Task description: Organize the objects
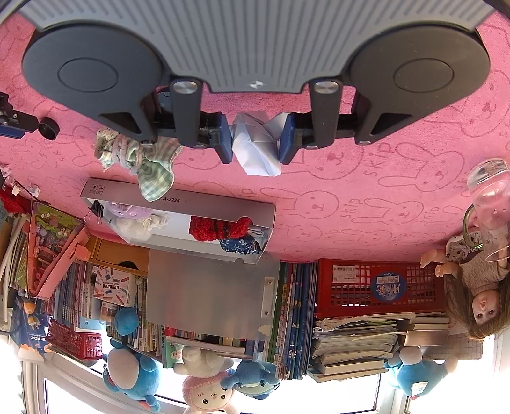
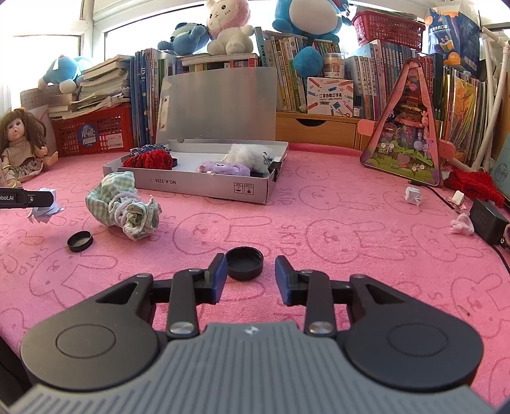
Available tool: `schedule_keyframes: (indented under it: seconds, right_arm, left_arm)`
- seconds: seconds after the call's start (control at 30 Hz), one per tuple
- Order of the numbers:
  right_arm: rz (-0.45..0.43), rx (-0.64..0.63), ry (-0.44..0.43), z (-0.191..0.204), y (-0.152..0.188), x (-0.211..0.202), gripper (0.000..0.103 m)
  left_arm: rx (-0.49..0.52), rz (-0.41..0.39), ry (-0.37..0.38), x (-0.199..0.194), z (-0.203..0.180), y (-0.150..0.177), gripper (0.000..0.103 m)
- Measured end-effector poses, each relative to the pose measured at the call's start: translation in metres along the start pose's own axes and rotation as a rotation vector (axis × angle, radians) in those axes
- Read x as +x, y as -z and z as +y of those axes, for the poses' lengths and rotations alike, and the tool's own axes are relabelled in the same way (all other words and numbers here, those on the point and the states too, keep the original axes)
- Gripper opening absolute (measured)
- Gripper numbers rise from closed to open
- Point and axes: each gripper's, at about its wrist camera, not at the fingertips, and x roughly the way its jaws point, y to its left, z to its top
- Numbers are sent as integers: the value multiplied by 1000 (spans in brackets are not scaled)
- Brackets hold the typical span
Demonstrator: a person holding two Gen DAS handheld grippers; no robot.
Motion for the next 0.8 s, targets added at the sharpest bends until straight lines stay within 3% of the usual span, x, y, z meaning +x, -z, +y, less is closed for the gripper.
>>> schedule_keyframes:
  seconds: [0.1,0.13,0.2,0.3,0.63,0.8]
  right_arm:
    - [27,8,-4,1,-3,8,61]
    - [30,10,-3,1,-3,11,63]
    - [42,8,-2,4,-6,16,64]
    - [62,-11,19,10,-7,24,64]
    - [85,-34,47,16,-6,34,63]
    - [78,-41,27,16,-6,33,48]
  left_arm:
    - [10,5,-4,3,-2,2,40]
    - [17,4,-6,3,-2,3,44]
    - [31,-5,-24,4,-4,5,68]
    - [59,-9,-51,7,-6,7,73]
    - [45,87,-66,36,-10,12,73]
    - [33,91,-47,37,-14,12,54]
